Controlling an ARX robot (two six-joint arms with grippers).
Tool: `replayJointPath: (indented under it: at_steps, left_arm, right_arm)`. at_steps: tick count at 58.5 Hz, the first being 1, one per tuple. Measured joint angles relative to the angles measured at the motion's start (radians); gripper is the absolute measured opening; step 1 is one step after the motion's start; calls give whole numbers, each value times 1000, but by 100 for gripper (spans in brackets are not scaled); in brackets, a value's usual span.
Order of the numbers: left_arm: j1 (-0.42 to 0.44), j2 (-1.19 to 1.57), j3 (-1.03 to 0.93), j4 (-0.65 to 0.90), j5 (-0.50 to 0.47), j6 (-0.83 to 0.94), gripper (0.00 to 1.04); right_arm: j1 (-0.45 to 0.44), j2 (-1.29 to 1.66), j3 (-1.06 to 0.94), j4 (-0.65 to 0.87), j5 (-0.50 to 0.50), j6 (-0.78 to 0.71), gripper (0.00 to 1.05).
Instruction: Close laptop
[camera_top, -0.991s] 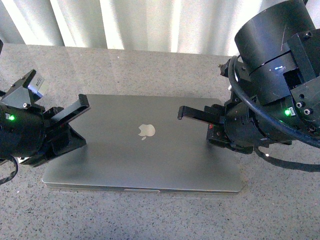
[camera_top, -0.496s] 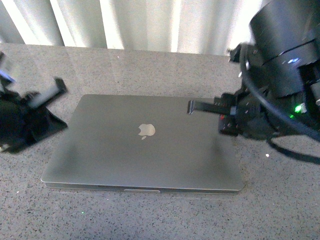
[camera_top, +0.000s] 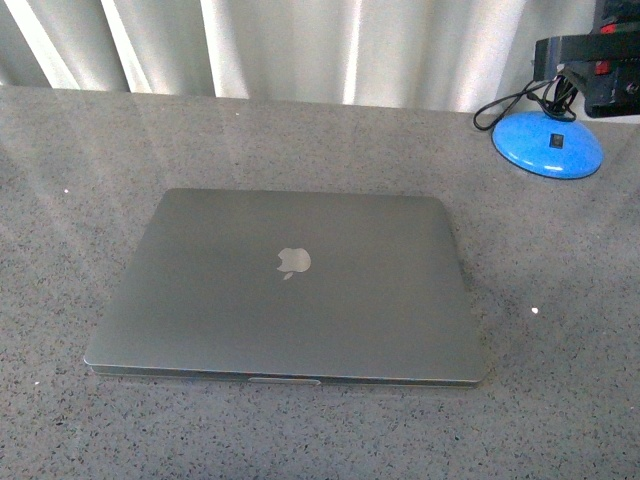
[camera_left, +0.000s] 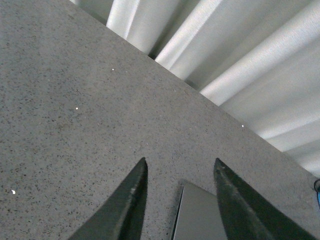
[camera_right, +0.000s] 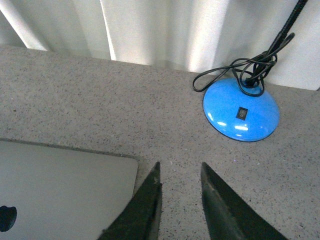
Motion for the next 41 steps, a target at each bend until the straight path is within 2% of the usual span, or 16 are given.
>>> replayJointPath:
  at_steps: [7,9,12,16,18,21,23,29,35,41]
  left_arm:
    - [2,2,-2,8,2,13,69]
    - [3,19,-27,100,32,63,65]
    - [1,37,-86,294,47,169,56]
    - [-13,31,-168,477,44,294,44]
    - [-20,16,-193,517,42,334,39]
    - [-29,-24,-230,536,33,378,30]
    - [-35,-60,-256,538,23,402,23]
    - [-54,-134,-314,532,10,433,5]
    - [-71,-162,-379,571,-5,445,4]
    - [-80,-211,-433,550,-19,448,4]
  right_arm:
    - [0,0,-1,3,3,-8,61]
    - [0,14,-25,93,39,-13,59]
    - [-3,34,-98,329,89,-22,50]
    - [-21,34,-192,547,81,-29,40]
    - [-35,18,-243,645,72,-32,33]
    - [-50,-16,-285,698,60,-34,25]
    - [-68,-68,-326,718,45,-34,17]
    - [-101,-149,-397,719,19,-39,0]
    - [-127,-214,-459,702,-6,-37,1]
    - [-148,-241,-525,750,-34,-38,1]
